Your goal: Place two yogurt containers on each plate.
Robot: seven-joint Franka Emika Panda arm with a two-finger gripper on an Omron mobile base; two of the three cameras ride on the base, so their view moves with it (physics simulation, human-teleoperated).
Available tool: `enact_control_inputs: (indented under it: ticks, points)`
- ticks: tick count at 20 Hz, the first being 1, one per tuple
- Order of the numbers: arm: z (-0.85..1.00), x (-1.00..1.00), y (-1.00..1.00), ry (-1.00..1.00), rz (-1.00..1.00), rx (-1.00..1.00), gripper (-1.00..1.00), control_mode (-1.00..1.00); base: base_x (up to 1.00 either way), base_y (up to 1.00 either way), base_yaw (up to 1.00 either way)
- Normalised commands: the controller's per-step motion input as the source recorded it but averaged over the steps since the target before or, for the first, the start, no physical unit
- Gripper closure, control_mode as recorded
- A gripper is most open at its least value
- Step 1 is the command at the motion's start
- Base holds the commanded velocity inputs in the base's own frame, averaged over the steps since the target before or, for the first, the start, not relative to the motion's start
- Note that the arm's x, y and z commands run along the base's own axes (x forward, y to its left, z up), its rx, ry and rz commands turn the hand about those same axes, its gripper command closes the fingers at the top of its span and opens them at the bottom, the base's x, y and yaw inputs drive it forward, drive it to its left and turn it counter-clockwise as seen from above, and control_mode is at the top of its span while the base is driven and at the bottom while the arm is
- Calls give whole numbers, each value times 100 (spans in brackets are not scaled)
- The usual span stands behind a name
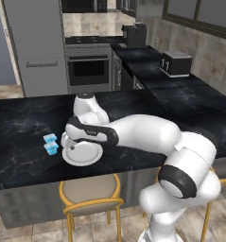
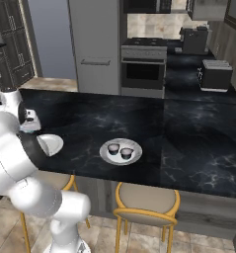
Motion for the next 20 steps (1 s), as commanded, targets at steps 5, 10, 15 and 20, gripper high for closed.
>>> enact_control_inputs:
  ticks: [5, 10, 15, 20]
  points:
    - [-14, 11, 94, 0, -4, -13, -100, -100, 0, 0, 0]
    - [-14, 35, 47, -2, -18, -14, -100, -100, 0, 0, 0]
    - [-4, 35, 13, -3, -21, -2, -100, -100, 0, 0, 0]
    - [-11, 29, 19, 0, -16, 0, -100, -100, 0, 0, 0]
